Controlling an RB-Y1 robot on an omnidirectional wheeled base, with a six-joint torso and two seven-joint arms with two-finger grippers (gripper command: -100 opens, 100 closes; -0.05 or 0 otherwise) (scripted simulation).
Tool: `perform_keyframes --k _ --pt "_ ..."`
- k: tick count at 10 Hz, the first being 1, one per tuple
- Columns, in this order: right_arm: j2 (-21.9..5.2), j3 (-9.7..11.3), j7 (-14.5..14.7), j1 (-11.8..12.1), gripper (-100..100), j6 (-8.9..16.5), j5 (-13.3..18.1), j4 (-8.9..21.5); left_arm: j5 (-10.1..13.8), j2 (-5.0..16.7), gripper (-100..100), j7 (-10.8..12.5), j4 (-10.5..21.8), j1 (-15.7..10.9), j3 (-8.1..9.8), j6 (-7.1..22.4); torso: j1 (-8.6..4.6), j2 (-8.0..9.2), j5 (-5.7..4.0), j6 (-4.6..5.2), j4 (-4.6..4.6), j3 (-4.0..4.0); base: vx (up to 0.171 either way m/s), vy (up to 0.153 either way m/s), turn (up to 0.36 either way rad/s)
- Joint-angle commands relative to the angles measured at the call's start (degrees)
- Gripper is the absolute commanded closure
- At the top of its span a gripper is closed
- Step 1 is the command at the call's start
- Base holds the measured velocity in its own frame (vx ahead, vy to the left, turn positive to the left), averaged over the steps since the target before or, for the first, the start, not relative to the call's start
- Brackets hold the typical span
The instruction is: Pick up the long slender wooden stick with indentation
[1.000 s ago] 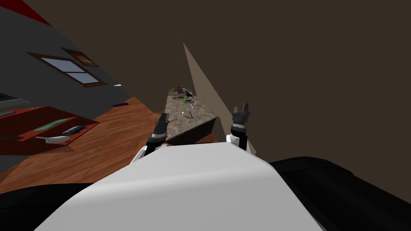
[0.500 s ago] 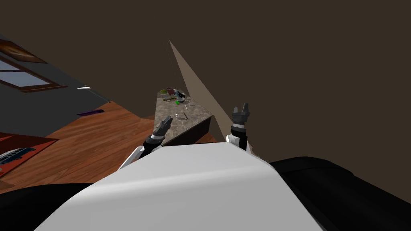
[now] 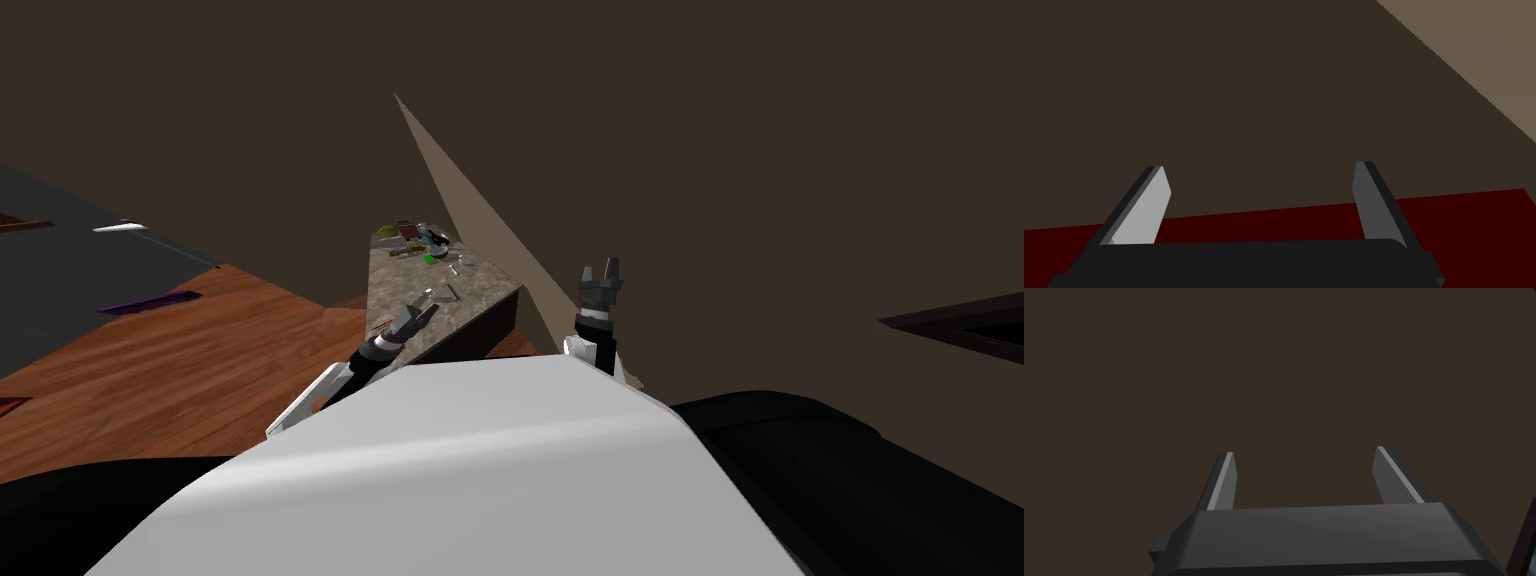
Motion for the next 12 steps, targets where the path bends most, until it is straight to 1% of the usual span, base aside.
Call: perform_keyframes --k 1,2,3,4,5,6,7,8,9,10,11,12 --pt "0.0 0.0 0.0 0.0 0 0.0 0.0 0.0 -2.86 2.8 -100 -1.45 2.09 -0.14 0.72 -1.52 0.0 0.0 0.0 0.0 0.0 0.0 -0.002 0.0 -0.297" --pt "0.0 0.01 0.0 -0.01 0 0.0 0.0 0.0 -3.61 2.8 -100 -1.45 2.09 -0.14 0.72 -1.52 -0.01 -0.01 -0.01 0.05 0.0 -0.01 -0.003 0.008 -0.14" --pt "0.0 0.0 0.0 0.0 0 0.0 0.0 0.0 -5.82 5.21 -100 -2.75 4.02 -0.14 1.39 -3.0 0.0 -0.01 0.0 -0.01 0.0 -0.01 0.0 0.003 -0.28" --pt "0.0 0.01 0.0 -0.01 0 0.0 0.0 0.0 -6.59 5.22 -100 -2.75 4.02 -0.14 1.39 -3.0 0.0 -0.03 0.0 0.06 -0.01 -0.02 0.001 0.009 -0.146" --pt "0.0 0.0 0.0 0.0 0 0.0 0.0 0.0 -8.95 7.6 -100 -4.07 6.0 -0.14 2.05 -4.48 0.01 -0.03 0.0 -0.01 -0.01 -0.02 0.005 0.003 -0.282" --pt "0.0 0.0 0.0 -0.01 0 0.0 0.0 0.0 -9.65 7.62 -100 -4.07 6.0 -0.14 2.05 -4.48 0.01 -0.04 0.0 0.05 -0.01 -0.03 0.003 0.01 -0.143" --pt "0.0 0.0 0.0 0.0 0 0.0 0.0 0.0 -11.92 9.99 -100 -5.41 8.03 -0.13 2.7 -5.96 0.02 -0.04 0.0 -0.02 -0.01 -0.02 0.005 0.006 -0.305" --pt "0.0 0.0 0.0 -0.01 0 0.0 0.0 0.0 -12.77 9.99 -100 -5.41 8.03 -0.13 2.7 -5.96 0.02 -0.06 0.0 0.05 -0.01 -0.03 0.005 0.013 -0.154" --pt "0.0 0.0 0.0 0.01 0 0.0 0.0 0.0 -14.93 12.32 -100 -6.75 10.08 -0.11 3.31 -7.42 0.02 -0.05 0.01 -0.02 -0.01 -0.03 0.009 0.006 -0.334" --pt "0.0 0.0 0.0 -0.01 0 0.0 0.0 0.0 -15.93 12.32 -100 -6.75 10.08 -0.11 3.31 -7.42 0.02 -0.07 0.0 0.05 -0.01 -0.04 0.007 0.013 -0.151" --pt "0.0 -0.01 0.0 0.01 0 0.0 0.0 0.0 -18.04 14.6 -100 -8.1 12.16 -0.09 3.91 -8.86 0.02 -0.06 0.0 -0.03 -0.01 -0.04 0.009 0.011 -0.256" --pt "0.0 0.0 0.0 0.0 0 0.0 0.0 0.0 -19.12 14.6 -100 -8.1 12.16 -0.09 3.91 -8.86 0.03 -0.07 0.0 0.02 -0.01 -0.04 0.007 0.016 -0.157"
